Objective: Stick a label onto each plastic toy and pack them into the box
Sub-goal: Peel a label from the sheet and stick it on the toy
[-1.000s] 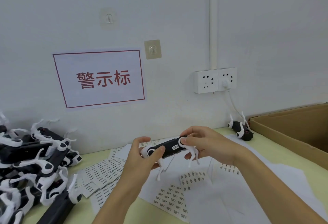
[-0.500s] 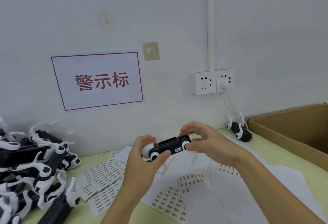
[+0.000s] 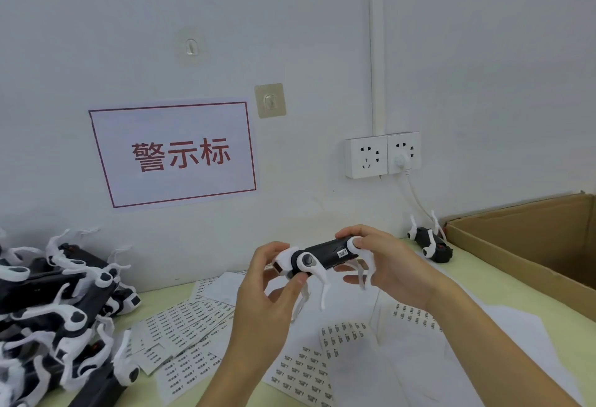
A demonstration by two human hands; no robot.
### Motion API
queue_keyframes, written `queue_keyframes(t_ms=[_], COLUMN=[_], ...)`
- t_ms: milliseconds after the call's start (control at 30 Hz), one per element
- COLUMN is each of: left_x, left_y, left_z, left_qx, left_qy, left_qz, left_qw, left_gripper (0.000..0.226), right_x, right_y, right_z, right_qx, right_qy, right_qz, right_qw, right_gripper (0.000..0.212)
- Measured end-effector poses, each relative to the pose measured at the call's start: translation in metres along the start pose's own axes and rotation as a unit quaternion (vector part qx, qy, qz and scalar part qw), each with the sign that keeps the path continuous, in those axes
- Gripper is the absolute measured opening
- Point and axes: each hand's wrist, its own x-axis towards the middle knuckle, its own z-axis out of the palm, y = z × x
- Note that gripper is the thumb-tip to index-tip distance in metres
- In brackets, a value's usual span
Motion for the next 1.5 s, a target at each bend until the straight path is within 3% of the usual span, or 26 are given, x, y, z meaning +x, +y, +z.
queue_keyframes(t_ms=[167,367,567,767,867,967,1033,1100,1233,1400,1500], left_x=[-0.001,-0.006,-0.006,0.003,0.003,-0.004,-0.011,-0.021,-0.028,-0.025,-0.022], left_y=[0.000,0.004,0.002,0.018,0.024,0.024,0.022,0.019,0.008,0.007,0.003], left_z=[0.002,0.010,0.055,0.144,0.200,0.261,0.298,0.332,0.376,0.381,0.388], left_qx=[-0.018,-0.044,-0.066,-0.130,-0.147,-0.131,-0.040,0.059,0.197,0.253,0.270], left_qy=[0.018,-0.012,-0.097,-0.174,-0.162,-0.182,-0.248,-0.315,-0.376,-0.355,-0.350], left_qz=[-0.018,-0.048,-0.070,-0.123,-0.131,-0.109,-0.031,0.076,0.195,0.270,0.289], left_qw=[1.000,0.998,0.991,0.968,0.967,0.968,0.967,0.944,0.884,0.858,0.849], left_gripper=[0.035,0.034,0.035,0.036,0.038,0.030,0.026,0.038,0.046,0.034,0.033], right_x=[-0.011,-0.028,-0.058,-0.115,-0.144,-0.167,-0.173,-0.170,-0.152,-0.128,-0.119], right_y=[-0.008,-0.030,-0.039,-0.036,-0.039,-0.055,-0.064,-0.067,-0.047,0.008,0.036], right_z=[0.005,-0.001,-0.051,-0.125,-0.161,-0.204,-0.239,-0.277,-0.355,-0.440,-0.478], right_qx=[0.020,-0.056,-0.113,0.017,0.049,0.074,0.089,0.078,0.024,-0.170,-0.326], right_qy=[-0.027,-0.068,-0.144,-0.001,0.109,0.237,0.318,0.402,0.512,0.561,0.515], right_qz=[0.016,0.079,0.188,0.179,0.130,0.059,0.023,0.018,0.099,0.245,0.341], right_qw=[0.999,0.993,0.965,0.984,0.984,0.967,0.944,0.912,0.853,0.772,0.716], right_gripper=[0.026,0.015,0.045,0.046,0.034,0.009,0.014,0.013,0.011,0.014,0.018])
